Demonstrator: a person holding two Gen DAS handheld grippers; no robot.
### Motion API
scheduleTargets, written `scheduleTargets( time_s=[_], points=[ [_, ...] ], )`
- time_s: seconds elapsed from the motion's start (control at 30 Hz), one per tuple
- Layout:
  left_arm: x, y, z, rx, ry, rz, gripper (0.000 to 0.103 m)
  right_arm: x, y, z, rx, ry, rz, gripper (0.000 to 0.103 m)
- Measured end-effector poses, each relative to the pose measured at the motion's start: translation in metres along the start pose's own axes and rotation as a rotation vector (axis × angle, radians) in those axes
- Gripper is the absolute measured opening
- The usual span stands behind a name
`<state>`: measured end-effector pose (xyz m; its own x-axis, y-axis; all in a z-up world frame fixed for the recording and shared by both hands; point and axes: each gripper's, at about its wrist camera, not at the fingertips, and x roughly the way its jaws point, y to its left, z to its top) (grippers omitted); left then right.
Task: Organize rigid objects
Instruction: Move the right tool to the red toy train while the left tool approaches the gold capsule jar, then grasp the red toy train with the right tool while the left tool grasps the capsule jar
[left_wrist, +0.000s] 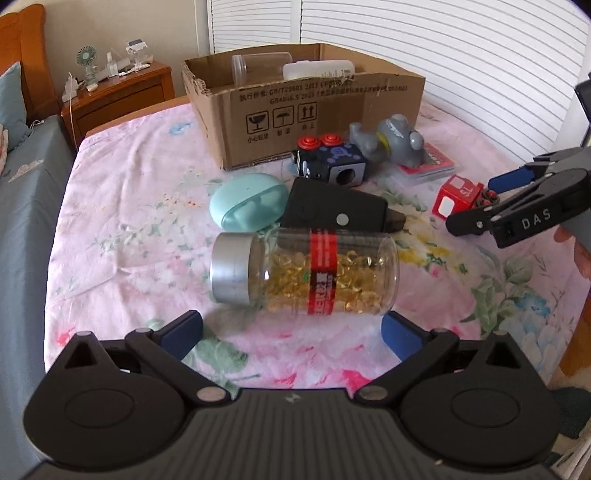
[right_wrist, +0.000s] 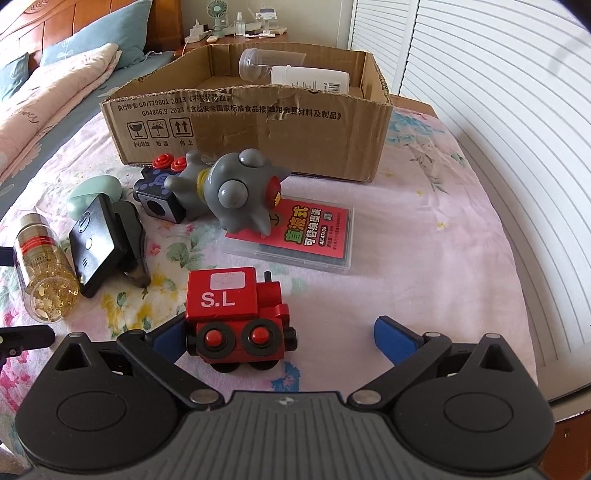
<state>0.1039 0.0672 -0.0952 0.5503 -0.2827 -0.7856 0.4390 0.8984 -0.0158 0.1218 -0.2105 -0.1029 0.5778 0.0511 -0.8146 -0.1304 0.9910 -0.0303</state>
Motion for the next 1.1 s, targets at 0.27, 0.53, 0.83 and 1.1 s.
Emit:
scheduleTargets(
  time_s=[0.27,0.53,0.83,1.1],
  points=[
    [0.008,-0.006,0.014,-0.016,-0.001,0.01,0.102,-0.001,0.0,-0.003,0.001,-0.026,0.0,0.103],
    [0.004,-0.013,0.018,-0.002,-0.025,0.078,0.102,-0.001,0.001,-0.005,0.004,-0.039,-0.003,0.103],
    [0.004,-0.01,0.019,-0.018,-0.028,0.07,0.102,0.0,0.019,-0.001,-0.056,-0.034,0.041,0.103],
    [0.002,-0.009,0.02,-0.033,-0.031,0.072,0.102,0.005,0.022,0.007,-0.13,-0.016,0.098,0.103]
  ],
)
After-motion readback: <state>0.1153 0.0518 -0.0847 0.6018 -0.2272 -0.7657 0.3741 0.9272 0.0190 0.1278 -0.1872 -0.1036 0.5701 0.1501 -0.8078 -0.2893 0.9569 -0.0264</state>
